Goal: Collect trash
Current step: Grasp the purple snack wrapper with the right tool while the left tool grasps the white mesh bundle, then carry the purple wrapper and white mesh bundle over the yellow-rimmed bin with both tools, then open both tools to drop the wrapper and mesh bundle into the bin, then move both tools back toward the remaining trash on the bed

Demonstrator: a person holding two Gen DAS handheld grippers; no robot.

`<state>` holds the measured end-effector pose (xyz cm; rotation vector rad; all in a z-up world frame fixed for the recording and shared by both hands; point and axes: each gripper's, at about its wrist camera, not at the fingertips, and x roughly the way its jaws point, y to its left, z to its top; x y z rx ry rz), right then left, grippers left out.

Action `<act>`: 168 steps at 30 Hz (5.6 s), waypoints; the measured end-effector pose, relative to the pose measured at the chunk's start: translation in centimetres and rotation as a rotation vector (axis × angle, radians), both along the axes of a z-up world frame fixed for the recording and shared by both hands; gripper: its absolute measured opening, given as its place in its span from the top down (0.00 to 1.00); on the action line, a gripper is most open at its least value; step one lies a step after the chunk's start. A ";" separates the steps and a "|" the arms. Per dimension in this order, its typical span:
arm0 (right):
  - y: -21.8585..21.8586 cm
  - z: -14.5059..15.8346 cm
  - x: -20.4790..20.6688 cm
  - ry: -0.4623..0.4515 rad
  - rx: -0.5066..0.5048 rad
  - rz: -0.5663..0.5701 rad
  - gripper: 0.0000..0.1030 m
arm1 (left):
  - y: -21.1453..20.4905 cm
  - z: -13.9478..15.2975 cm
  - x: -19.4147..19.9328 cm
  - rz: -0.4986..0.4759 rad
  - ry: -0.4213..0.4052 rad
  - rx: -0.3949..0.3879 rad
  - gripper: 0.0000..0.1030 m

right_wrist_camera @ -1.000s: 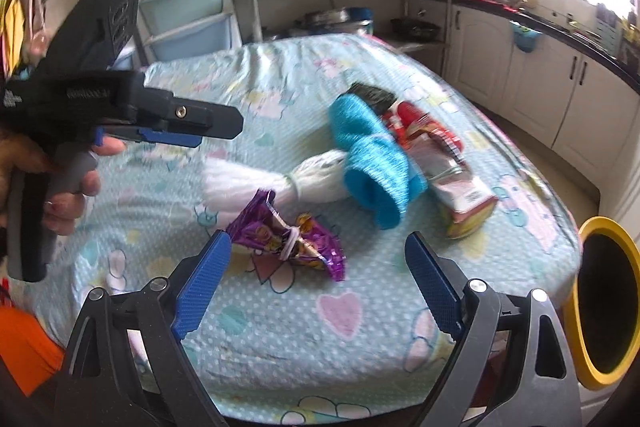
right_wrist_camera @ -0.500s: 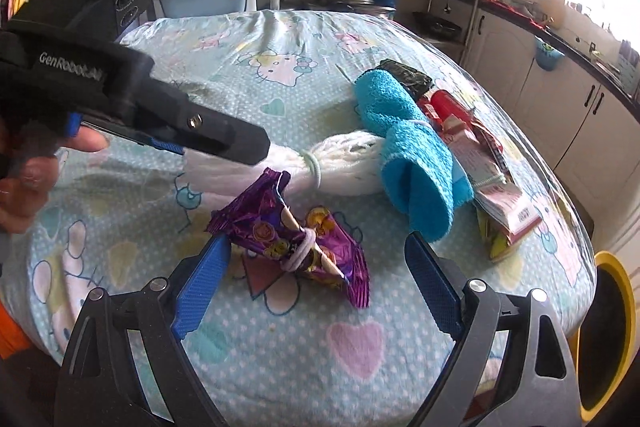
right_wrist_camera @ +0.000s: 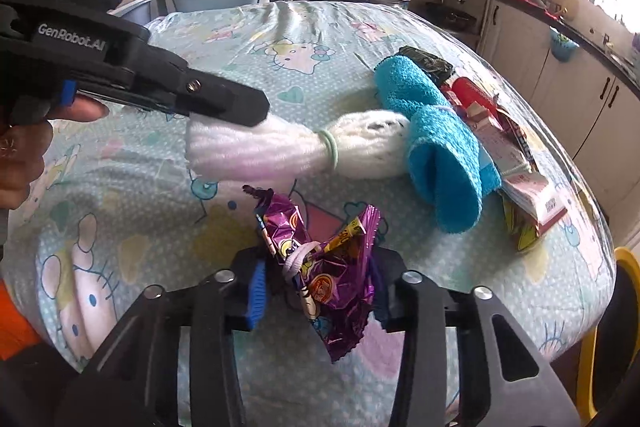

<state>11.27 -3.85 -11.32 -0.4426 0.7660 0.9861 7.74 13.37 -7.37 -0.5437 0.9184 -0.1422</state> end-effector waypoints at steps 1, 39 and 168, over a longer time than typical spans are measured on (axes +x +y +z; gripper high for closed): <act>-0.2 0.1 0.1 0.009 0.007 -0.005 0.69 | -0.2 0.3 -0.2 -0.004 -0.006 0.015 0.94; -12.3 9.1 4.0 -0.041 0.242 -0.281 0.73 | -9.9 9.1 2.9 -0.127 -0.253 0.242 0.95; -32.2 11.6 9.0 -0.179 0.352 -0.865 0.20 | -21.8 7.9 12.9 -0.161 -0.299 0.126 0.11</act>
